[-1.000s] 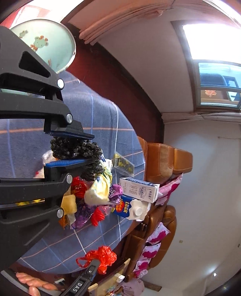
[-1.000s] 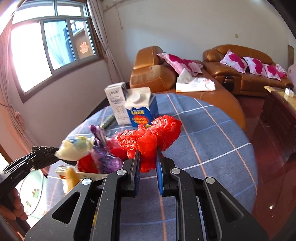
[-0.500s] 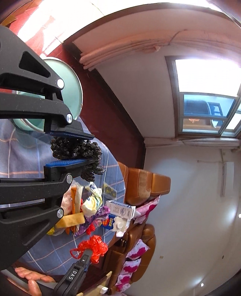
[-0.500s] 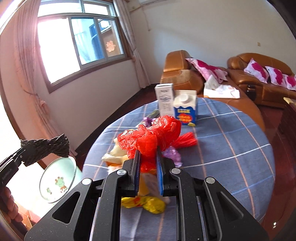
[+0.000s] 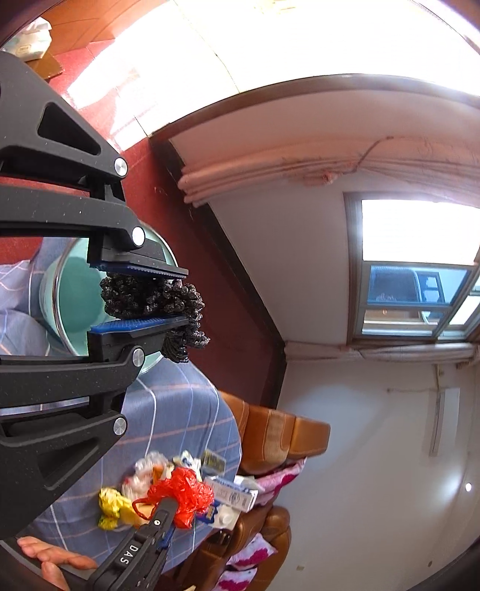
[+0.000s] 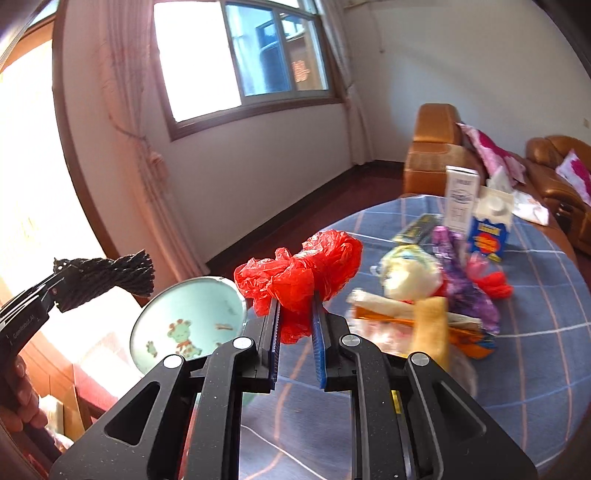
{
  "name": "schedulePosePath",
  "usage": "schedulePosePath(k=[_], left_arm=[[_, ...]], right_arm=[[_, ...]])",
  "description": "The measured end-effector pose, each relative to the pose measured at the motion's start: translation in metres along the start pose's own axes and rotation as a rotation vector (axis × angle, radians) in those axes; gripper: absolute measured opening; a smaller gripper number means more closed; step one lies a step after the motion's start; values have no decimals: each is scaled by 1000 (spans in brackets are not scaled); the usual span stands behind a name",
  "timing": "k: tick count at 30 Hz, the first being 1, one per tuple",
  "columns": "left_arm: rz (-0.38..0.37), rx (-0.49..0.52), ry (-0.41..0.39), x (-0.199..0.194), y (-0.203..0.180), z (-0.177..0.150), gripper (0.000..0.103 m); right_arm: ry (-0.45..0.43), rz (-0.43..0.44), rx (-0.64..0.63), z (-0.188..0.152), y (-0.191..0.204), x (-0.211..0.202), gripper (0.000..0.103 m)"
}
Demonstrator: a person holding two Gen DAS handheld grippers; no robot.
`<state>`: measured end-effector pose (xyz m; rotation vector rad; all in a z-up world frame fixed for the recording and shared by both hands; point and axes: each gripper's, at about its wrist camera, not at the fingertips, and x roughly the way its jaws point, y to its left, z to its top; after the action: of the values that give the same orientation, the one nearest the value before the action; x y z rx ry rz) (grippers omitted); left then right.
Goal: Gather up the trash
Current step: 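Carry both items over the blue bin and open both tools to drop them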
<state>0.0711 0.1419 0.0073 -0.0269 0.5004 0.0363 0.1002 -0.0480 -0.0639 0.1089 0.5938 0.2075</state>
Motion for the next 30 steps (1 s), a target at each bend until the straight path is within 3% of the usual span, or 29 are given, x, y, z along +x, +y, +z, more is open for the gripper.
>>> schedulePosePath(k=[11, 22, 27, 29, 30], left_arm=[[51, -42, 91, 36, 28, -21, 20], [54, -57, 188, 73, 37, -41, 20], [58, -65, 220, 84, 43, -47, 24], [65, -65, 229, 87, 44, -49, 36], [72, -66, 230, 87, 44, -49, 39]], right_arm=[[148, 81, -74, -10, 62, 82, 16], [290, 121, -105, -26, 89, 142, 18], [305, 121, -118, -29, 93, 151, 41], [308, 129, -111, -28, 92, 150, 55], [300, 126, -109, -27, 93, 148, 57]])
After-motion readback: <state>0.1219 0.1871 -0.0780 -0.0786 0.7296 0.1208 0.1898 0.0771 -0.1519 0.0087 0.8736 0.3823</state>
